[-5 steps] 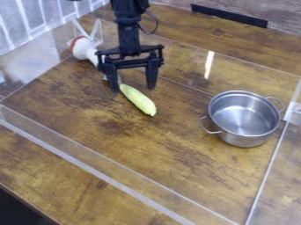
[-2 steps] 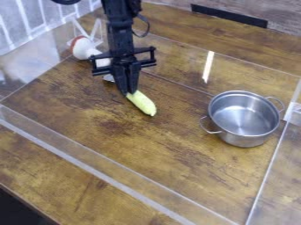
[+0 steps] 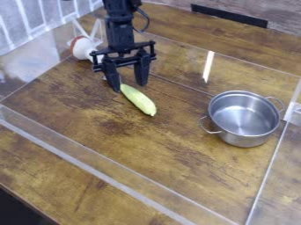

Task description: Move the green spoon to the right

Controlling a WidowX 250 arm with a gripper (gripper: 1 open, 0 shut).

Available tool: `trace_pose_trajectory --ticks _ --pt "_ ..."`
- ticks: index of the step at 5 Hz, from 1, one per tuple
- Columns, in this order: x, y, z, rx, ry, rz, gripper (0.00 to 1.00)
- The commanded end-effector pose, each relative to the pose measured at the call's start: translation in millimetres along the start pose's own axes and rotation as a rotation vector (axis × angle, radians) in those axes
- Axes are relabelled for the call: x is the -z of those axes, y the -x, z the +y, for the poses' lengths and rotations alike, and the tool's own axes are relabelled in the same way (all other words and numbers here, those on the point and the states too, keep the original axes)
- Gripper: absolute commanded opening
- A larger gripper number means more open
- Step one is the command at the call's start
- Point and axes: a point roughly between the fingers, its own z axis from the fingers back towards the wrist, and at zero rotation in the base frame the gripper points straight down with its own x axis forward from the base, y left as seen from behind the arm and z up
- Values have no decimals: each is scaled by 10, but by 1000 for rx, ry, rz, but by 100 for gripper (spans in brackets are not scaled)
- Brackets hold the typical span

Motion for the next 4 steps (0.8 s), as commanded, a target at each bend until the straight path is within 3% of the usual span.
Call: trace_pose_trajectory --ticks 1,2,3,4 --pt "-369 -92 0 -75 90 -77 0" --pt "-292 -161 61 -105 87 -78 0" --pt "-202 -200 132 -134 84 -85 100" --pt "-213 -201 70 -140 87 -96 100"
